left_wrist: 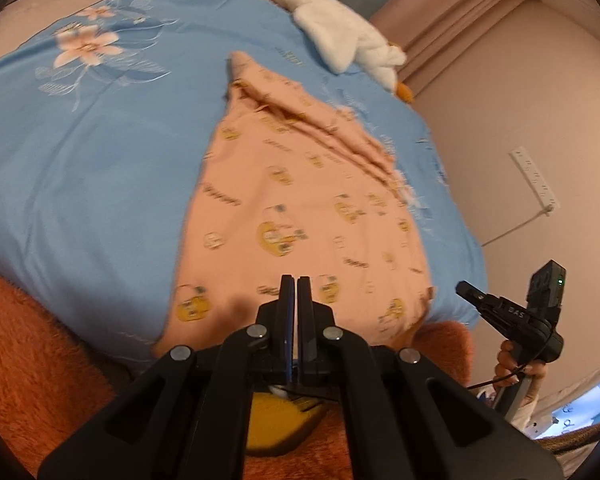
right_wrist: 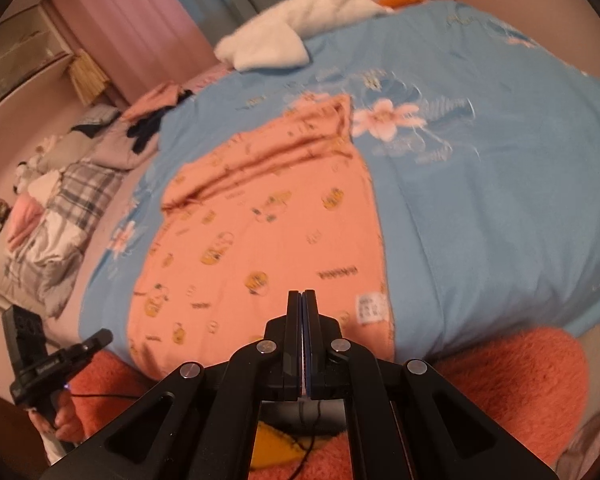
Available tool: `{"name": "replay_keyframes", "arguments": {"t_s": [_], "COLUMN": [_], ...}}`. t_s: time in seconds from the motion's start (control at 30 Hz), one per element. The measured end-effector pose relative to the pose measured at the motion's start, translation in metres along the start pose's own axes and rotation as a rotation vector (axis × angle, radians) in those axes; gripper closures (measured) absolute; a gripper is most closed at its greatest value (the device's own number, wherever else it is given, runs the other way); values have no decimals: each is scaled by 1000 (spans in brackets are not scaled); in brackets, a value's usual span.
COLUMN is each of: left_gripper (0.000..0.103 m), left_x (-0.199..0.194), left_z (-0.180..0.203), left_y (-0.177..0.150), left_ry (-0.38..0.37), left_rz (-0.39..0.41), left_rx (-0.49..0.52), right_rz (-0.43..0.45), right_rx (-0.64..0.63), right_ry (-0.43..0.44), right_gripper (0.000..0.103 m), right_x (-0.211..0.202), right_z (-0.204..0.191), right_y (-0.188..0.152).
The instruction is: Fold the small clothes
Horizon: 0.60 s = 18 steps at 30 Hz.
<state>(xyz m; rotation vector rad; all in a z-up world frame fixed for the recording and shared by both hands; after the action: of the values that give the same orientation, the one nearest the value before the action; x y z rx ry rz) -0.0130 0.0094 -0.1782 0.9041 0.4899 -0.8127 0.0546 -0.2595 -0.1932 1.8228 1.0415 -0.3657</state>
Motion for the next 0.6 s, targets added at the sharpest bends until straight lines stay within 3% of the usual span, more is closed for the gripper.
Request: {"name": "replay_keyframes", "arguments": {"t_s": [0.1, 0.17, 0.2, 0.23, 0.6], "left_gripper": [85, 59, 54, 49, 47], "left_x": [6, 12, 15, 18, 32], "left_z": [-15, -23, -26, -28, -36], "left_y": [-4, -9, -11, -13, -24], "left_ry": [44, 77, 89, 95, 121], "left_rz": [-28, -49, -60, -67, -152], "left_rx": [-5, -6, -2, 2, 46], "right_rz": [-54, -86, -91, -94, -228], "right_rx": [-2, -5, 0, 4, 15], "right_ry": [-58, -100, -105, -102, -109], "right_gripper": [95, 73, 52, 43, 43], "right_x": [10, 16, 17, 18, 51], "right_z": [12, 20, 23, 26, 35], "right_y": [-14, -24, -27, -28, -58]}}
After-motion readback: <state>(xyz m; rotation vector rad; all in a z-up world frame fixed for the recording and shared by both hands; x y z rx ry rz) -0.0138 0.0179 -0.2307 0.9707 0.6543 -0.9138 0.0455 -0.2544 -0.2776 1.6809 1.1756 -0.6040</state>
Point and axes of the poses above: each gripper's, at about its wrist camera, not at the fingertips, and x roughly the way its jaws point, z to its right, y to its top, the point moved 10 cm from there along x, roughly the way its jaws point, and after that the axes turned 4 degrees about y, right-handed, at the moved point
